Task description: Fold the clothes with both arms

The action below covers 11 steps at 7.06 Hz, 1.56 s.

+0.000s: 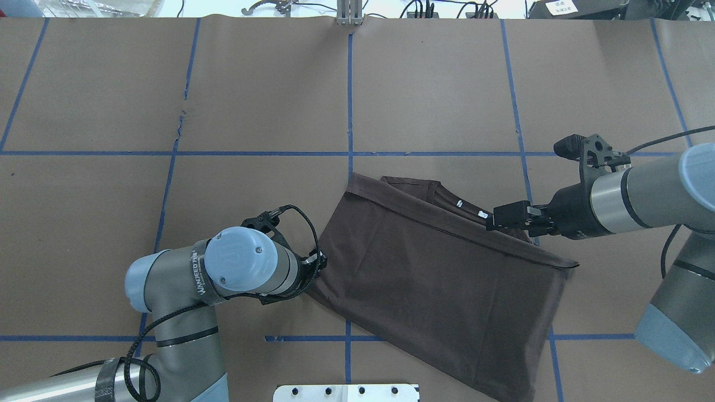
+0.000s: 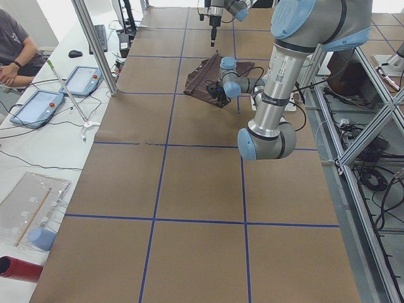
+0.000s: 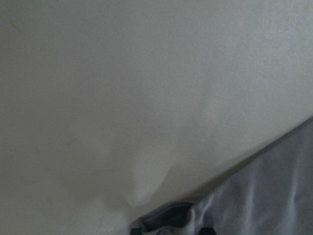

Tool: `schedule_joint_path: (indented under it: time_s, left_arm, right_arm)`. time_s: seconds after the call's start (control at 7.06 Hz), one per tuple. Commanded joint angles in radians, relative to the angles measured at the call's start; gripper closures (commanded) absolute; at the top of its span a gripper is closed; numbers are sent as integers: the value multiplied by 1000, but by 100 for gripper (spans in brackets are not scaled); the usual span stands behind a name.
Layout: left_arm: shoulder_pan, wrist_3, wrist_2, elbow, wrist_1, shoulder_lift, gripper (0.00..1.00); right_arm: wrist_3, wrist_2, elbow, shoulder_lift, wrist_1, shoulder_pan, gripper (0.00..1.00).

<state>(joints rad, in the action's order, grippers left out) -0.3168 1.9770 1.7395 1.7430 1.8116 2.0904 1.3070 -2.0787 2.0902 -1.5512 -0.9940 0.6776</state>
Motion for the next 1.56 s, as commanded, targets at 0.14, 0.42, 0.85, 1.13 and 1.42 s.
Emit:
schedule_joint_path:
  time_s: [0.14, 0.42, 0.85, 1.13, 1.42]
  left_arm:
    - [-22, -7, 5, 12, -8, -6, 100]
    - [-132, -23, 6, -3, -38, -3, 100]
    - [-339, -277, 5, -165, -5, 81, 100]
    - [-416, -400, 3, -529, 241, 266, 100]
    - [-419, -483, -64, -808, 505, 402, 100]
  right_arm:
    - [0, -3, 2, -1, 2, 2, 0]
    - [0, -4, 2, -1, 2, 5, 0]
    - [1, -3, -1, 2, 2, 3, 0]
    - [11, -1, -1, 3, 2, 2, 0]
    - [15, 0, -9, 3, 3, 0, 0]
